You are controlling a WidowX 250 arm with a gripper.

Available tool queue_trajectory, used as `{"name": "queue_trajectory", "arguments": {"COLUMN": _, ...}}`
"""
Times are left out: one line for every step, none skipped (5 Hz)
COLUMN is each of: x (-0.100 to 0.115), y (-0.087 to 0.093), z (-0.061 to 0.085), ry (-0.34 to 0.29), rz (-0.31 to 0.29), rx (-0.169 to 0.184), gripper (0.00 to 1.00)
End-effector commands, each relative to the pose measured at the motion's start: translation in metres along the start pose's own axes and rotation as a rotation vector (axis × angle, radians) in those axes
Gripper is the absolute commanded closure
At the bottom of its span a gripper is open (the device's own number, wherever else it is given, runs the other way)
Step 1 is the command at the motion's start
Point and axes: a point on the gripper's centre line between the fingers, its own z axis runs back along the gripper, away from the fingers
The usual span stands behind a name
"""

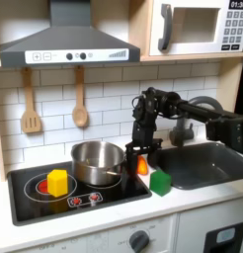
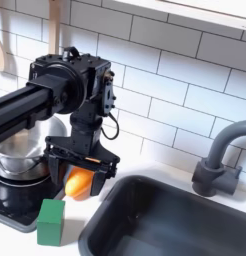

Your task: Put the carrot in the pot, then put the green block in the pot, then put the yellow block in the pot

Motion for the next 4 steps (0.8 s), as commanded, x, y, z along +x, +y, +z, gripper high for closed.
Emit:
{"name": "queue_trajectory", "arguments": {"x": -0.001, "y": 0.000, "z": 0.005, "ry": -0.015, "rz": -0.006, "rx": 0.001, "gripper": 0.00}}
{"name": "queue_trajectory", "arguments": {"x": -0.003, "y": -0.003, "z": 0.018, "ry": -0.043, "rz": -0.005, "rx": -0.014, "gripper": 0.00}}
{"name": "queue_trajectory", "arguments": {"x": -0.005, "y": -0.004, "z": 0.017, "ry": -0.040, "rz": -0.013, "rx": -0.010, "gripper": 0.00}}
{"name": "queue_trajectory", "arguments": {"x": -0.006, "y": -0.008, "z": 0.021, "ry": -0.056, "rz": -0.021, "rx": -0.009, "gripper": 0.00}}
